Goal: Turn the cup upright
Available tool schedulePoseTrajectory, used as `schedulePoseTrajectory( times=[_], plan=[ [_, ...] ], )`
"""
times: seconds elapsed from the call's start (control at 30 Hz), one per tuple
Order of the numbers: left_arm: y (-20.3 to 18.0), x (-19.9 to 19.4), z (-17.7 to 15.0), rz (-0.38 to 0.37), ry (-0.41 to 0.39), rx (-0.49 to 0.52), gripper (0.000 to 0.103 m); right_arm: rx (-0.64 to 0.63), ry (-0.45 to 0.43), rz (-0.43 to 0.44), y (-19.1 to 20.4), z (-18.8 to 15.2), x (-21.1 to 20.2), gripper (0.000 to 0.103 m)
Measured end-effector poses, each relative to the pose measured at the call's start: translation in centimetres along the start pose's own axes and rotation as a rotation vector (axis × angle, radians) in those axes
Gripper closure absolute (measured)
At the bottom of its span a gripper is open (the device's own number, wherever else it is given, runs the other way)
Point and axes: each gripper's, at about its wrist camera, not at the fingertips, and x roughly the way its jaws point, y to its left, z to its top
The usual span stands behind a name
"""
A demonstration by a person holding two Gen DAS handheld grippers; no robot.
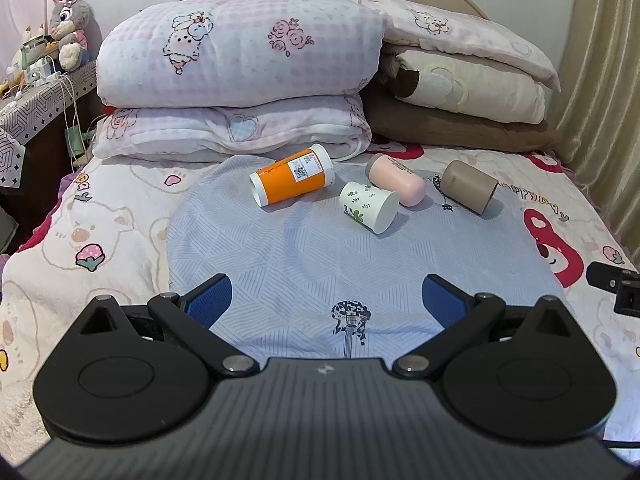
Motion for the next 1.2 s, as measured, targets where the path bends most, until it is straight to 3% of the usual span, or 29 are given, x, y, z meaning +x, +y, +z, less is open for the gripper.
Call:
schedulePoseTrajectory(
  times=[0.33,0.47,0.63,0.77,0.93,1.07,1.2],
  plan=[
    [-0.1,0.0,-0.1,0.005,0.012,0.010,0.000,-0.012,-0.009,0.027,0.3,0.0,0.0,0.000],
    [0.4,0.4,1.4,0.001,0.003,0.042,0.000,-0.049,-0.081,0.199,0.7,1.3,-0.2,0.000],
    [1.9,2.8,5.9,0.008,-0.007,0.062,0.000,-0.135,-0.190,0.453,1.6,4.7,1.1,0.000],
    [3.1,6.0,9.0,-0.015,0.000,0.084,0.000,-0.179,-0.121,0.553,3.3,8.0,4.9,0.000],
    [4.6,11.3,11.1,-0.103,0.043,0.077,0.002,-0.382,0.007,0.634,7.0,11.2,9.2,0.001],
    [5.2,15.7,11.7,-0.185,0.080,0.014,0.002,-0.595,0.120,0.614,10.6,12.5,12.3,0.001],
    [5.4,20.4,11.2,-0.279,0.157,-0.076,0.002,-0.700,0.153,0.612,12.9,12.1,15.5,0.001]
  ],
)
